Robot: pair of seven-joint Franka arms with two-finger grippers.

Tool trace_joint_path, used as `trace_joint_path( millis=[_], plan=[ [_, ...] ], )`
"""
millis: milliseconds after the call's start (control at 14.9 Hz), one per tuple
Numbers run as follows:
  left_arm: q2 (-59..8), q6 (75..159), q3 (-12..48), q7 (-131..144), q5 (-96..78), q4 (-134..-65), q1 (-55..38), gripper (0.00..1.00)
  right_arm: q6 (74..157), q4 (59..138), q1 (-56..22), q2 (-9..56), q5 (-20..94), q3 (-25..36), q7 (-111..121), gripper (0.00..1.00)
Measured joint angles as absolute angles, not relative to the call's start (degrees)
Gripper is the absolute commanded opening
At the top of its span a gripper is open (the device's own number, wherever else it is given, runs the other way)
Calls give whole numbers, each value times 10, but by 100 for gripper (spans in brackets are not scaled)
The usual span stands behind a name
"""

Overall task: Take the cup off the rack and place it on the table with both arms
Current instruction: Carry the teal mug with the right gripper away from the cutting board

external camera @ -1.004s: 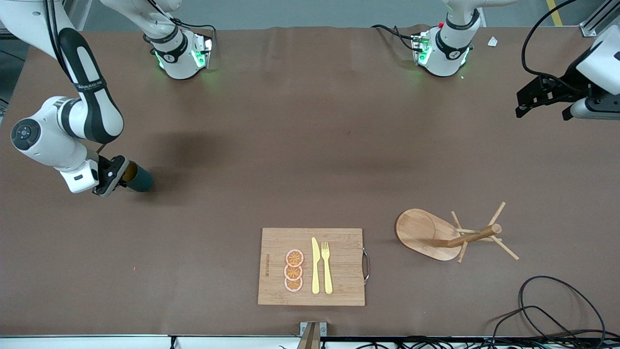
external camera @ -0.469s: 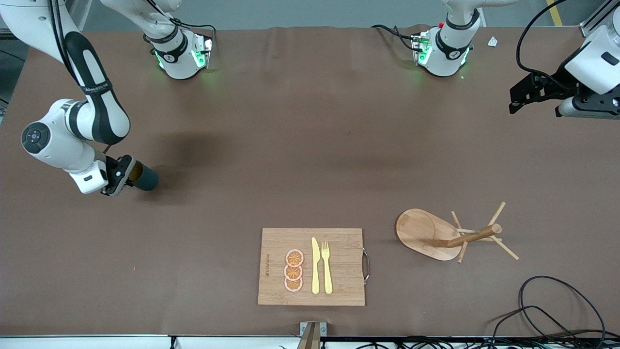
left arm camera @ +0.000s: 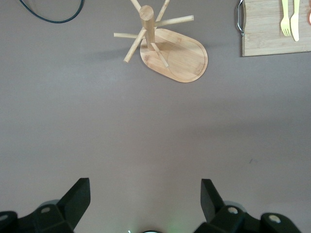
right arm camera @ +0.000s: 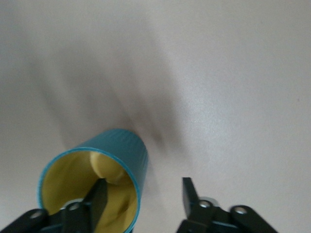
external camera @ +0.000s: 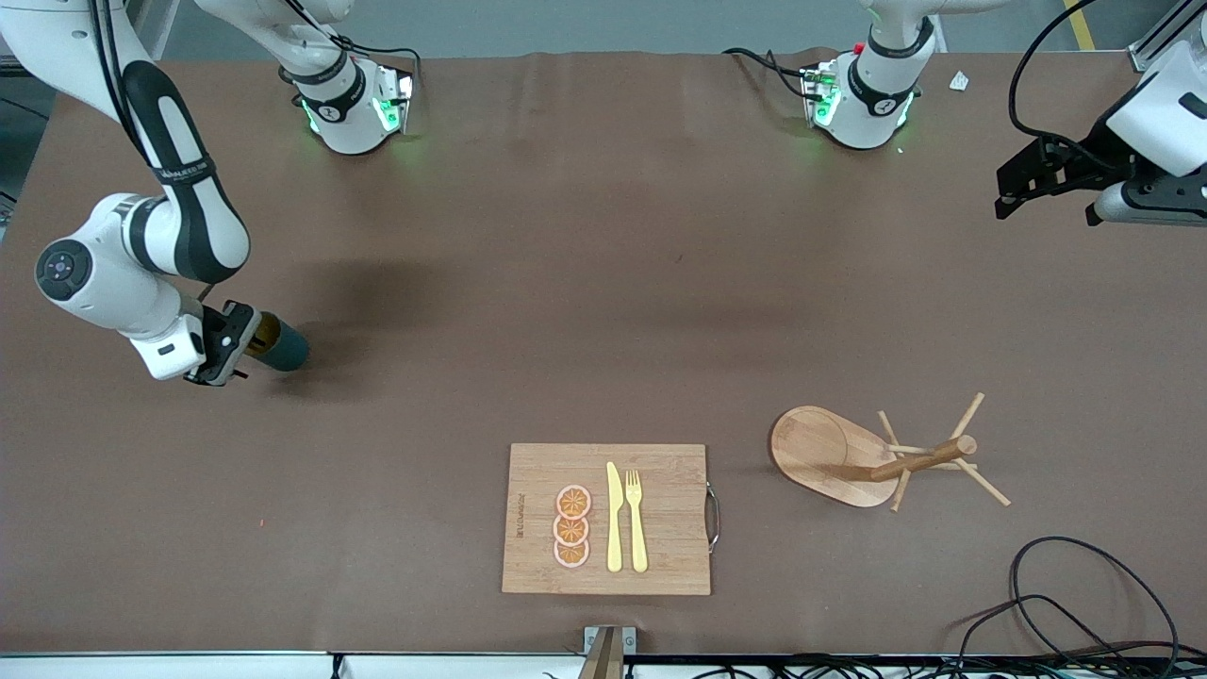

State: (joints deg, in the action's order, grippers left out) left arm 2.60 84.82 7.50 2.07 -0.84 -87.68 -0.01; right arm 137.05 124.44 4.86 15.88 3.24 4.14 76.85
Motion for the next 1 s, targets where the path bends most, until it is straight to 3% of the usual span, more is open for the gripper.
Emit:
trace_joint_path(
  millis=[469, 736, 1004],
  plan=[
    [26, 845, 72, 21, -8, -871, 10, 100, 1250, 1175, 19, 121, 32, 35, 503, 100],
    [27, 841, 71, 20, -8, -867, 31, 100, 1128, 1092, -4, 110, 32, 34, 325, 100],
    [28, 833, 71, 21, -8, -865, 37, 100, 1058, 1028, -7, 109, 32, 34, 170, 100]
  ],
)
